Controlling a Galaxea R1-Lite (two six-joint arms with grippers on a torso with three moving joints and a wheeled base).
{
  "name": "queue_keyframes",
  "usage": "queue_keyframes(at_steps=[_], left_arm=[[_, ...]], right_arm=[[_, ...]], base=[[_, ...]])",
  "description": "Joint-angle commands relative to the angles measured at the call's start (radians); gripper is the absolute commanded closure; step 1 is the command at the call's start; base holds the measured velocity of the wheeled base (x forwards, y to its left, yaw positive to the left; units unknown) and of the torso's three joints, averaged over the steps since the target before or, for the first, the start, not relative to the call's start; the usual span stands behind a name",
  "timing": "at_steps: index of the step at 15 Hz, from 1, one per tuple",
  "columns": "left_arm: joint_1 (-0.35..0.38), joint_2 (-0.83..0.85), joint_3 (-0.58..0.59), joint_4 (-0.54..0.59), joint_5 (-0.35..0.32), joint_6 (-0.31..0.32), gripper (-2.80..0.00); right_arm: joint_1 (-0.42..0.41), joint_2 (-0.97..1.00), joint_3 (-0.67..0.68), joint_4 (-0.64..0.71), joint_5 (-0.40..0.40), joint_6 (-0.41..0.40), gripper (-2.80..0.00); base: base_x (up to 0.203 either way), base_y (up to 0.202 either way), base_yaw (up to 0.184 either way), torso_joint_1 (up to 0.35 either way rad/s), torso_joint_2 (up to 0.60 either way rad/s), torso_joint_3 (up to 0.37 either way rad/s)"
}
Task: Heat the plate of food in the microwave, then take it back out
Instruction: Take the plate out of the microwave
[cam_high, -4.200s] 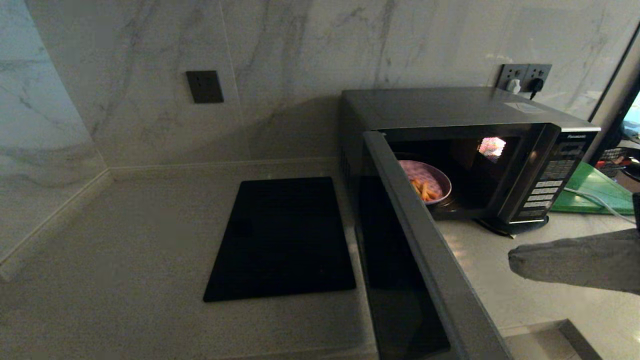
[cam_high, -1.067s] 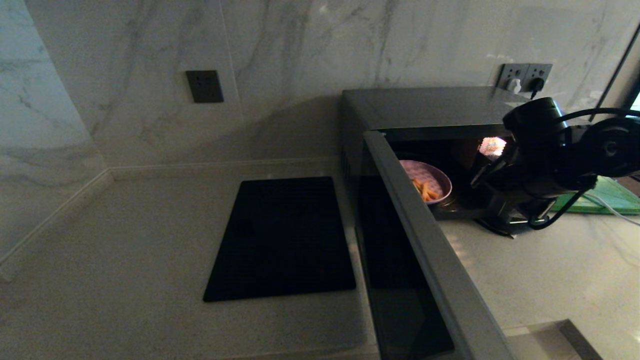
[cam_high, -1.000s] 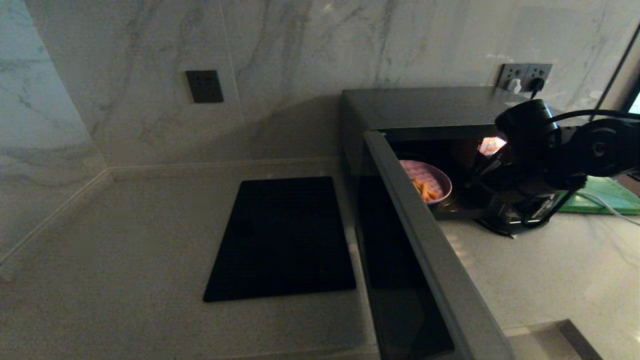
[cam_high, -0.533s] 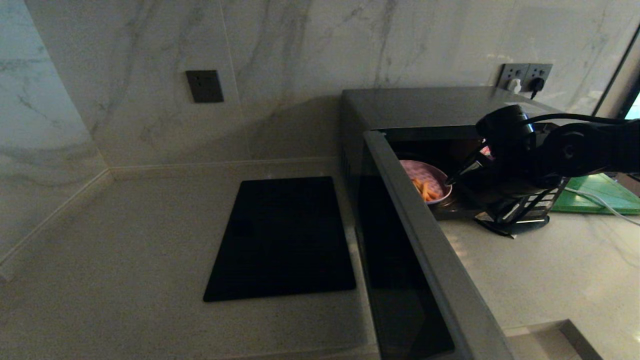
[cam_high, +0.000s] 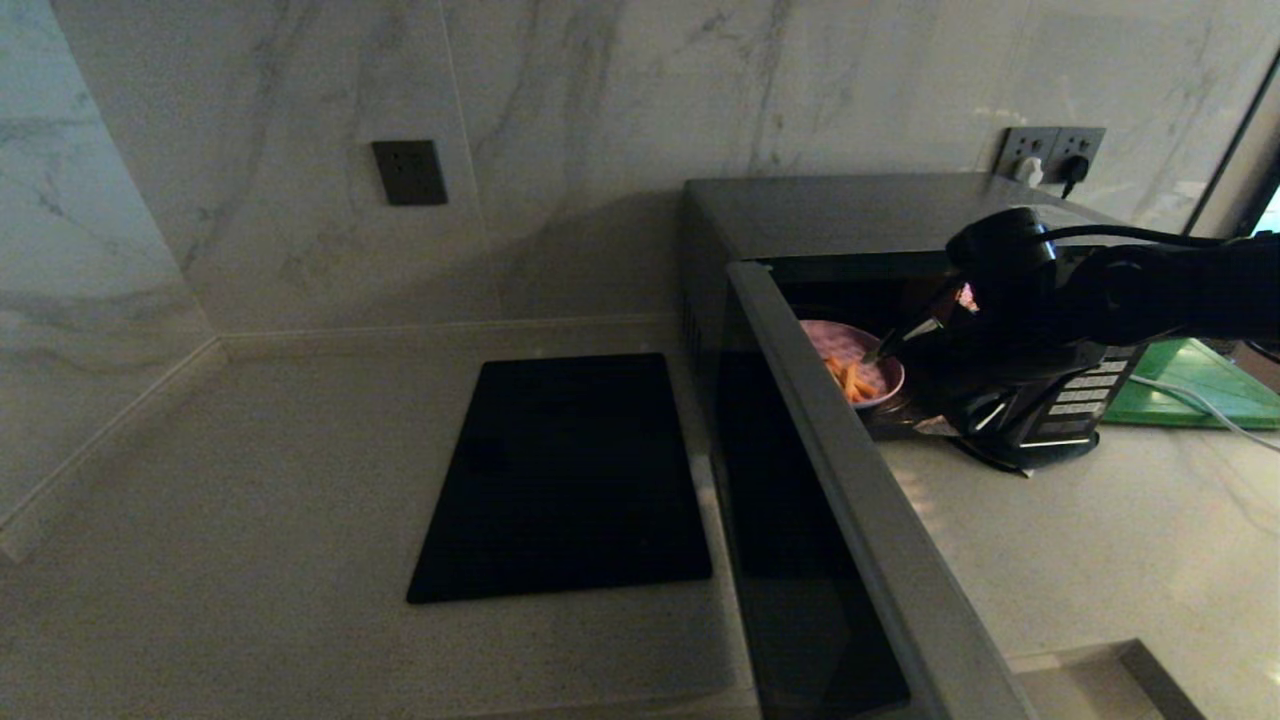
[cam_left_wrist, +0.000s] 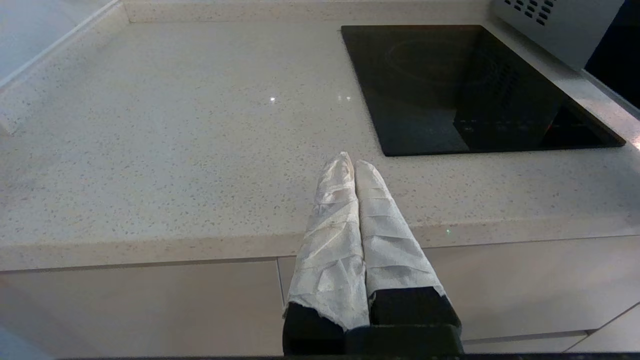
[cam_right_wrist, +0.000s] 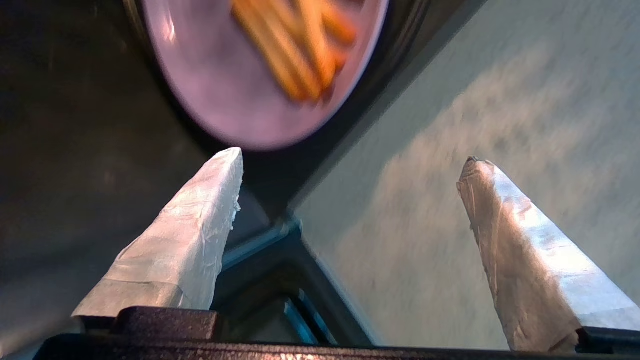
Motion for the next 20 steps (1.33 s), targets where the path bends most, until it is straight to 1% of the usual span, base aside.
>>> queue_keyframes(at_steps=[1, 4, 16, 20], left_arm=[[0.0, 0.0, 0.0, 0.0, 0.001, -0.001, 0.0], [0.0, 0.0, 0.0, 0.0, 0.0, -0.001, 0.0], [0.0, 0.0, 0.0, 0.0, -0.001, -0.001, 0.0], [0.0, 0.0, 0.0, 0.0, -0.001, -0.001, 0.0]], right_arm=[[-0.011, 0.05, -0.014, 0.003, -0.003, 0.005, -2.8], [-0.015, 0.086, -0.019, 0.002, -0.028, 0.002, -2.8], [-0.014, 0.147, -0.037, 0.003, -0.03, -0.003, -2.8], [-0.014, 0.161, -0.062, 0.002, -0.03, -0.006, -2.8]], base=[[0.0, 0.0, 0.0, 0.0, 0.0, 0.0], [0.0, 0.0, 0.0, 0.0, 0.0, 0.0], [0.0, 0.0, 0.0, 0.0, 0.0, 0.0], [0.0, 0.0, 0.0, 0.0, 0.0, 0.0]])
